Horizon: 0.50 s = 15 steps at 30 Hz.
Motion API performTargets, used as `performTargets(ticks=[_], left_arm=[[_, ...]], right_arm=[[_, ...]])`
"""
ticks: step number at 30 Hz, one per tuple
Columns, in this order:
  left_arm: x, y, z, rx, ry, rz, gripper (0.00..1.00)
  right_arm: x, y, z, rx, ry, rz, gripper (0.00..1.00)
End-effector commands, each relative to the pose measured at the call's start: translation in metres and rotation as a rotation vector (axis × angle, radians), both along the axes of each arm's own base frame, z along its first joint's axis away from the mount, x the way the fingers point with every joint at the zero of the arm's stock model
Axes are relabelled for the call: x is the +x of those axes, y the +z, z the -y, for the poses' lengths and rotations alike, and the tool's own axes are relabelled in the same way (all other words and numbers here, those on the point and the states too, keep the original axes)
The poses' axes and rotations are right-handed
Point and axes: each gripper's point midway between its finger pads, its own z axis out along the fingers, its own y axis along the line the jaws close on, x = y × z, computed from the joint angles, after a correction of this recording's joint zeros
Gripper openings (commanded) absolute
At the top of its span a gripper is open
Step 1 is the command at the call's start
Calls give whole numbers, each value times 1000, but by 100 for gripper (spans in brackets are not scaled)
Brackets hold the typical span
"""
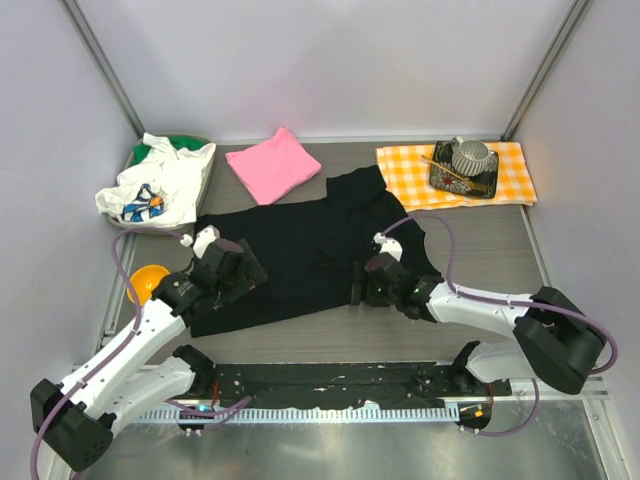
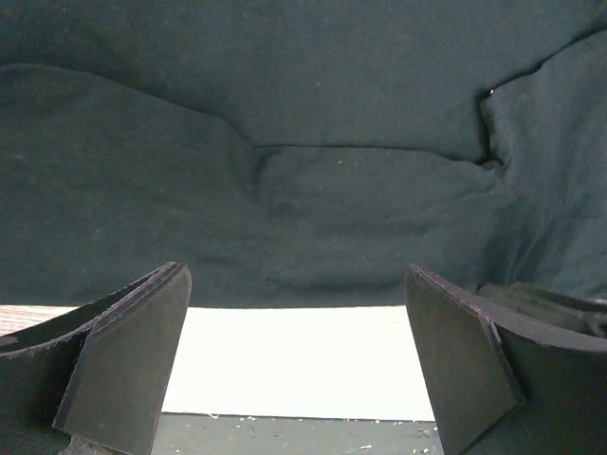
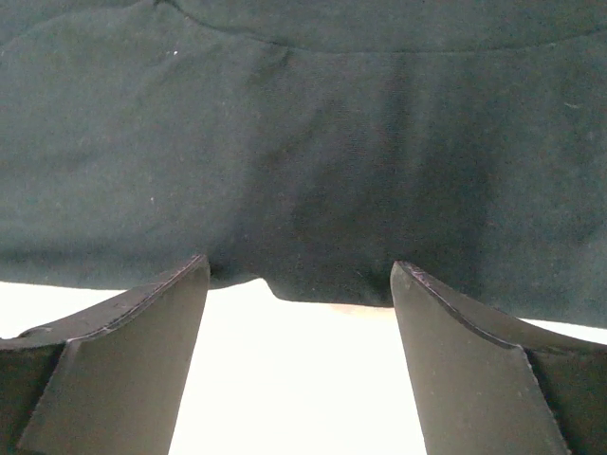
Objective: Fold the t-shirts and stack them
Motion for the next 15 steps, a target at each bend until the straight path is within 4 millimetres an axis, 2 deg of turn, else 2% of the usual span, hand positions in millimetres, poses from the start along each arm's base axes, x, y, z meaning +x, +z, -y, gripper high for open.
performTargets(ticks=[1,5,6,8,9,12,14,15], left_arm=[[6,-1,4,-7,-4,25,100],[6,-1,5,-10,-8,24,100],[6,-2,5,-9,-7,25,100],[6,-3,5,-8,-8,25,100],[6,-3,5,-9,-9,24,100],[5,-4,4,-5,-11,19,100],[4,-4,3,-4,-12,22,100],[4,-4,3,-4,-11,24,100]], right_arm=[[-93,-57,40,-177,-14,-279,83],[-133,-60,32,-139,-23,-308,83],[-142,-65,40,-157,-29,-318,83],[-155,-64,40,-142,-12,-305,83],[-161,-68,48,-151,-39,-320,83],[-176,-69,55,-155,-36,-315,83],[-176,-62,50,-130,-27,-279,83],[-170,-54,45,-122,-29,-226,83]])
